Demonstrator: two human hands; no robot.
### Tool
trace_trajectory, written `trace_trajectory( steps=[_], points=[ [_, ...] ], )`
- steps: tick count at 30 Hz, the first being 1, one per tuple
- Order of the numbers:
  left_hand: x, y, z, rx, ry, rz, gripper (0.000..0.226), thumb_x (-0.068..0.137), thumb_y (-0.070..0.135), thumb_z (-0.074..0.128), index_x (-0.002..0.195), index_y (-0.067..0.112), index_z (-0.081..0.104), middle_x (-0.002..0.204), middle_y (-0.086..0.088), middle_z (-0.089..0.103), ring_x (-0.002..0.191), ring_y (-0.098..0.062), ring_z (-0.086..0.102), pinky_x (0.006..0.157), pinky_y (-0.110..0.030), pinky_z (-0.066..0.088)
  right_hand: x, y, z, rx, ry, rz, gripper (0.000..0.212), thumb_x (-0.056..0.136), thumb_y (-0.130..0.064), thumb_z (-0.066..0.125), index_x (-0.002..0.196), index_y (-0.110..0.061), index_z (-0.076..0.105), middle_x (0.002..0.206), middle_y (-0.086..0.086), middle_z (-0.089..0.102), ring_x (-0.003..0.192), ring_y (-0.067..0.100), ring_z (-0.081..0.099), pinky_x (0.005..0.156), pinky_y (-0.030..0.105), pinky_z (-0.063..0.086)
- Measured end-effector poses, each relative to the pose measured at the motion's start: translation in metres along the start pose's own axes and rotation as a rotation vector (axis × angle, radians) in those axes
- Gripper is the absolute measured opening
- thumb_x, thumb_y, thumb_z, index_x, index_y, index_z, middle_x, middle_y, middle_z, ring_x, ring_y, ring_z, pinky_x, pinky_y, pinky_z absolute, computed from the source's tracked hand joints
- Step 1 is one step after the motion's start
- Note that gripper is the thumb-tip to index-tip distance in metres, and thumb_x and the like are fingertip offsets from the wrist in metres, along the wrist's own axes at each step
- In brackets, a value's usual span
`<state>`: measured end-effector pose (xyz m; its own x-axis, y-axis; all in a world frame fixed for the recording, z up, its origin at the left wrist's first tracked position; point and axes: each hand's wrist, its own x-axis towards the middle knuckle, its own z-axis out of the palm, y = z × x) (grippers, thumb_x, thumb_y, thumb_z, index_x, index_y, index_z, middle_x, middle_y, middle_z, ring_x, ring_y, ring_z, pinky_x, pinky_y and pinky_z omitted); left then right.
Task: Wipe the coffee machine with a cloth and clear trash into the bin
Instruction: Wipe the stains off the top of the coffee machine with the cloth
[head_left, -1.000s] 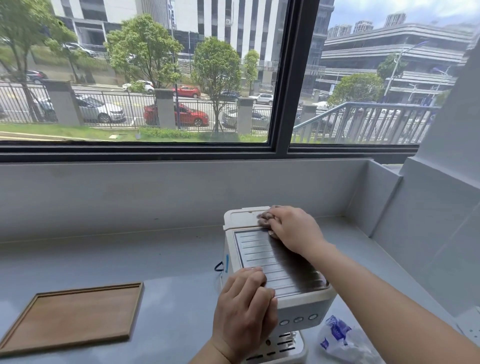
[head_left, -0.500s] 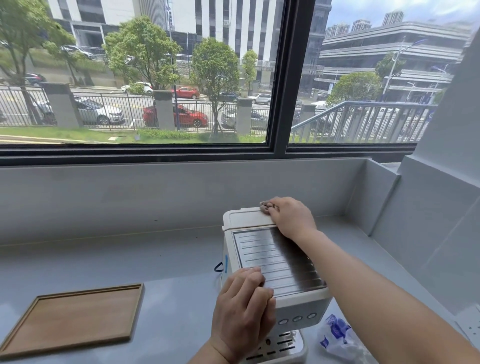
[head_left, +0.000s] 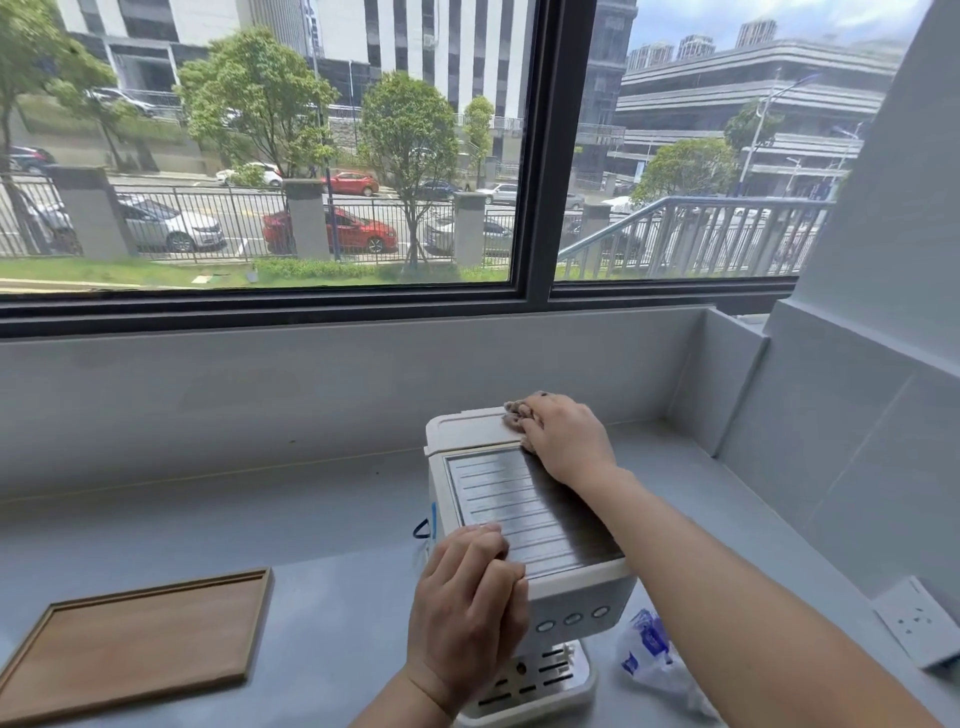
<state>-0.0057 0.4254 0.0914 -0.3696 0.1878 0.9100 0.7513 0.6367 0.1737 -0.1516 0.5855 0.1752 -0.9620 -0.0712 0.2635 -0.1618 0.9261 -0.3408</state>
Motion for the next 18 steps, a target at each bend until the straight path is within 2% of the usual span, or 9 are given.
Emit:
trace_trajectory(
  steps=[5,7,9,12,14,16,18],
  points=[
    [-0.002,0.001,0.000,-0.014,-0.012,-0.046,0.012,0.096,0.018,0.049,0.087,0.014,0.055,0.097,-0.007,0.061,0.103,-0.027,0.061,0.091,-0.037,0.049,-0.040,-0.007,-0.002,-0.044,0.034,-0.103,0.023,0.097,-0.029,0.048,0.113,-0.026,0.064,0.122,-0.003,0.061,0.114,0.026,0.052,0.098,0.036,0.041],
    [-0.001,0.003,0.000,-0.023,-0.037,-0.072,0.015,0.098,0.020,0.048,0.087,0.014,0.056,0.103,-0.005,0.057,0.104,-0.027,0.059,0.091,-0.036,0.048,-0.065,-0.016,-0.002,0.018,0.045,-0.246,0.024,0.096,-0.033,0.050,0.114,-0.029,0.066,0.116,-0.005,0.064,0.112,0.021,0.053,0.099,0.037,0.041],
    [-0.003,0.004,-0.003,-0.033,-0.086,-0.117,0.016,0.099,0.023,0.048,0.089,0.013,0.057,0.113,-0.006,0.054,0.107,-0.028,0.056,0.094,-0.037,0.047,-0.076,-0.024,-0.003,0.130,-0.038,-0.378,0.028,0.097,-0.037,0.051,0.118,-0.030,0.067,0.121,-0.007,0.065,0.117,0.014,0.050,0.102,0.029,0.036],
    [-0.006,0.009,-0.011,-0.086,-0.157,-0.223,0.010,0.095,0.025,0.052,0.101,0.017,0.052,0.128,-0.007,0.048,0.114,-0.026,0.051,0.096,-0.040,0.046,-0.063,-0.031,-0.016,0.134,-0.099,-0.284,0.030,0.100,-0.035,0.048,0.125,-0.031,0.064,0.135,-0.011,0.059,0.128,0.013,0.045,0.105,0.026,0.031],
    [-0.002,0.011,-0.017,-0.162,-0.184,-0.279,0.023,0.091,0.027,0.055,0.112,0.019,0.049,0.137,-0.004,0.042,0.124,-0.021,0.047,0.102,-0.038,0.043,-0.061,-0.037,-0.018,0.080,-0.085,-0.195,0.032,0.099,-0.031,0.046,0.127,-0.030,0.062,0.137,-0.011,0.056,0.129,0.016,0.045,0.104,0.028,0.031],
    [0.005,0.010,-0.025,-0.266,-0.201,-0.330,0.039,0.089,0.031,0.058,0.125,0.018,0.049,0.147,-0.004,0.037,0.139,-0.020,0.038,0.114,-0.033,0.034,-0.068,-0.045,-0.017,0.256,-0.241,-0.213,0.042,0.092,-0.026,0.045,0.131,-0.034,0.060,0.142,-0.014,0.053,0.134,0.009,0.042,0.106,0.024,0.031],
    [0.014,0.008,-0.034,-0.387,-0.215,-0.391,0.055,0.087,0.035,0.059,0.136,0.014,0.047,0.152,-0.006,0.034,0.146,-0.024,0.031,0.119,-0.031,0.027,-0.081,-0.047,-0.023,0.679,-0.441,-0.217,0.049,0.088,-0.022,0.047,0.130,-0.042,0.061,0.148,-0.015,0.048,0.135,0.000,0.042,0.110,0.020,0.030]
  ],
)
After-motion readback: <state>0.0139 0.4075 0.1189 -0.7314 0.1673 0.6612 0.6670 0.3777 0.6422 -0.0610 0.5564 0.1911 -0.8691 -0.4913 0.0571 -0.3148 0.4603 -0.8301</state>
